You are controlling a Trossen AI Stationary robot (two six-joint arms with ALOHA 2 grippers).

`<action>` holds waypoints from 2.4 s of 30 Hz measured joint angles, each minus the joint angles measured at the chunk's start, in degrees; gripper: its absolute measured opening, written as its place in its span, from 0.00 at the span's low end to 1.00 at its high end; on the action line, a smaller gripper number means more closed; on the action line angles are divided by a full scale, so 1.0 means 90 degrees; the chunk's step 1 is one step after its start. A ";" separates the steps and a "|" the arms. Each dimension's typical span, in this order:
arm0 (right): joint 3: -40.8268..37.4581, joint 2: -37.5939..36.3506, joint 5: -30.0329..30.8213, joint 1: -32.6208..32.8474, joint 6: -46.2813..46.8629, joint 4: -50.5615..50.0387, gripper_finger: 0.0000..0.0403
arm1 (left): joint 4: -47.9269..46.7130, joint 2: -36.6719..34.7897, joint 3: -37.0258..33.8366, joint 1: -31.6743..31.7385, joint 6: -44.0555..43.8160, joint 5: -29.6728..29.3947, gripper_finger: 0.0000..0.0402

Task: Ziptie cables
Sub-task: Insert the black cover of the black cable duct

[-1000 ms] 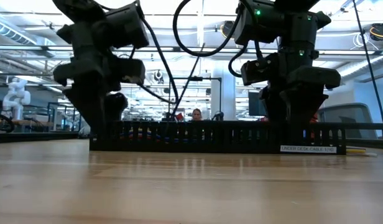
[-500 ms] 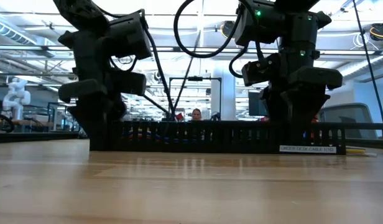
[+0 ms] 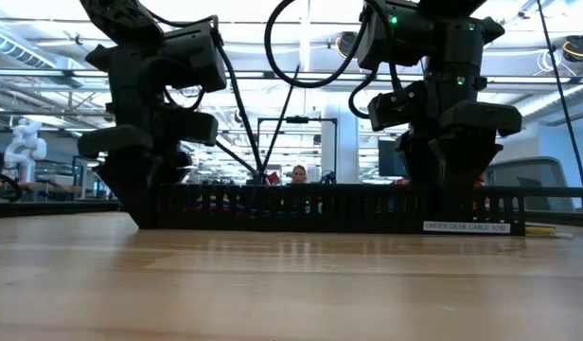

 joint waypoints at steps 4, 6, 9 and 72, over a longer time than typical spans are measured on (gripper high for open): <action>0.0000 0.0000 0.0000 -0.0002 0.0002 0.0002 0.77 | 0.0110 0.0005 -0.0002 0.0007 0.0507 0.0081 0.94; 0.0000 0.0000 0.0000 -0.0002 0.0005 0.0002 0.77 | 0.0138 0.0007 -0.0002 0.0007 0.0656 0.0102 0.94; 0.0000 0.0000 0.0000 0.0000 0.0005 0.0002 0.77 | 0.0151 0.0010 -0.0002 0.0053 0.0683 0.0258 0.94; 0.1335 -0.0396 0.0189 -0.0189 -0.0316 -0.1932 0.06 | 0.0117 0.0015 -0.0002 0.0078 0.0623 0.0763 0.66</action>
